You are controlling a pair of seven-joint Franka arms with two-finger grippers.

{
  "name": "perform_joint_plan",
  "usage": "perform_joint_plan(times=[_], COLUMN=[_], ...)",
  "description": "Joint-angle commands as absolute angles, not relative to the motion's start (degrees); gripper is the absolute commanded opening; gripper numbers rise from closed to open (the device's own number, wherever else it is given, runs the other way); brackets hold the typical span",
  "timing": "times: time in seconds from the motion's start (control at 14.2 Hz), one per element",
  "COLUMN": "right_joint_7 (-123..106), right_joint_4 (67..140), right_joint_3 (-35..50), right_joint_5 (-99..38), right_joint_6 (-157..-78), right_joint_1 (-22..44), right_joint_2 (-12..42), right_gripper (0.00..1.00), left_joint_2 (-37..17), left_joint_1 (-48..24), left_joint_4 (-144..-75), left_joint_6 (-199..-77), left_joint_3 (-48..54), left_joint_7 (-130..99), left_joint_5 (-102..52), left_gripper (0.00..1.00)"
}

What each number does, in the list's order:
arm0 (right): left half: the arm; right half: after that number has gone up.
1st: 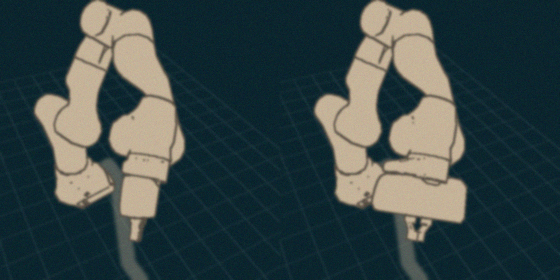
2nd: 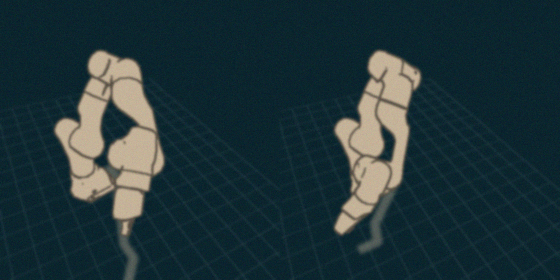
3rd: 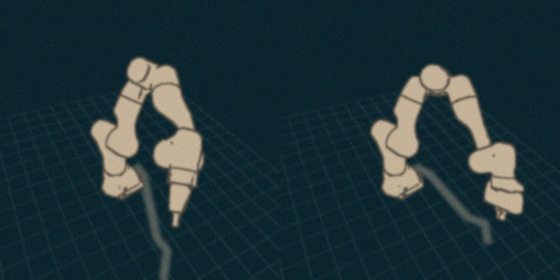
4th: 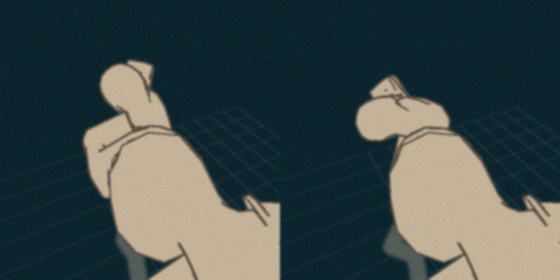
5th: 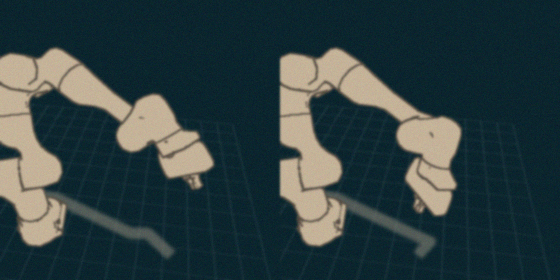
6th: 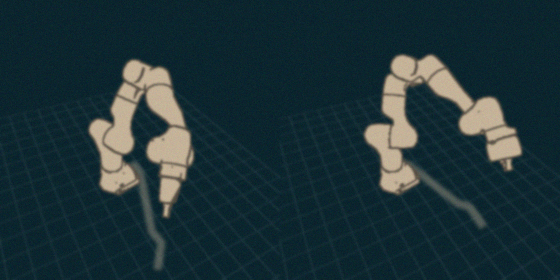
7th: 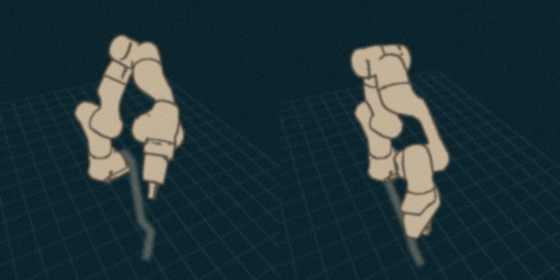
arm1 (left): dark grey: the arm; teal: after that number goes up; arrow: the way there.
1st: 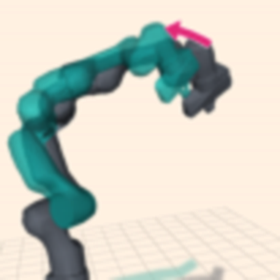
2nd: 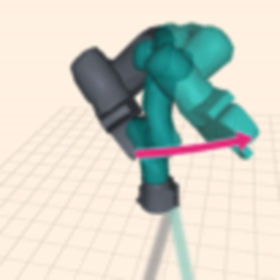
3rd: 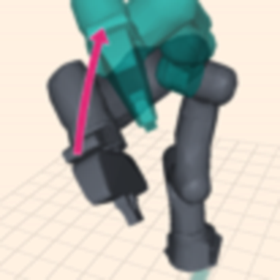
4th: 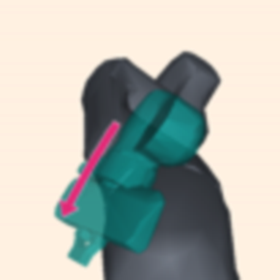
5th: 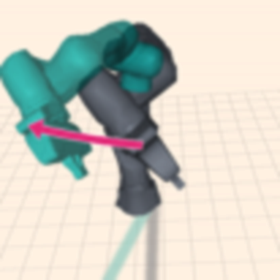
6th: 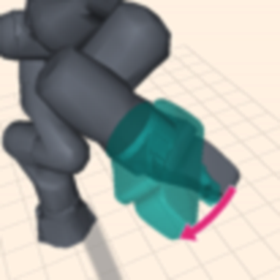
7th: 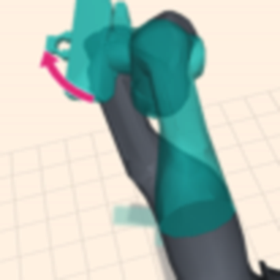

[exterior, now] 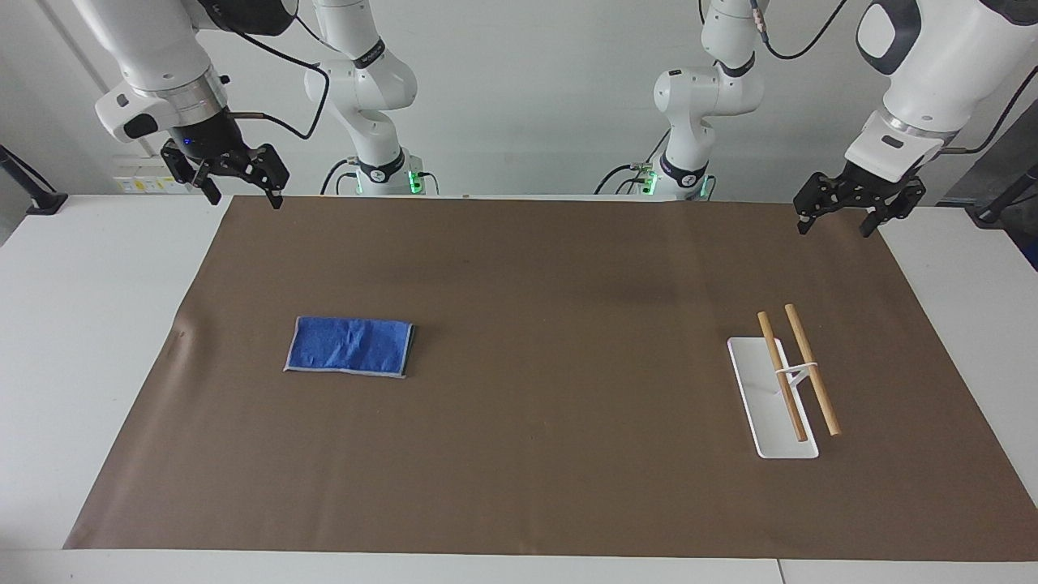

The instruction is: Right arm passes towel to left arm to hang

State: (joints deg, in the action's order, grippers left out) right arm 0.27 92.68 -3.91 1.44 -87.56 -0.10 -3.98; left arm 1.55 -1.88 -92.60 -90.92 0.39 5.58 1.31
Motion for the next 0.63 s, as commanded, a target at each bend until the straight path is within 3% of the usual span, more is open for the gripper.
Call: perform_joint_plan(times=[0.0, 0.56], right_joint_7=[0.53, 1.05], right_joint_4=[93.87, 94.83], right_joint_3=[-3.78, -3.78], right_joint_5=[1.93, 1.93], right_joint_6=[-87.63, -91.05], right_joint_1=[0.0, -0.26], right_joint_2=[-5.01, -5.27], right_gripper=[1.0, 1.0], left_joint_2=[3.16, 3.16], left_joint_1=[-1.85, -1.85], left_joint_4=[-94.31, -94.31], left_joint_6=[-91.05, -91.05], left_joint_3=[0.44, 0.44], left_joint_7=[4.83, 4.83], left_joint_5=[2.2, 2.2], left_gripper=[1.0, 1.0])
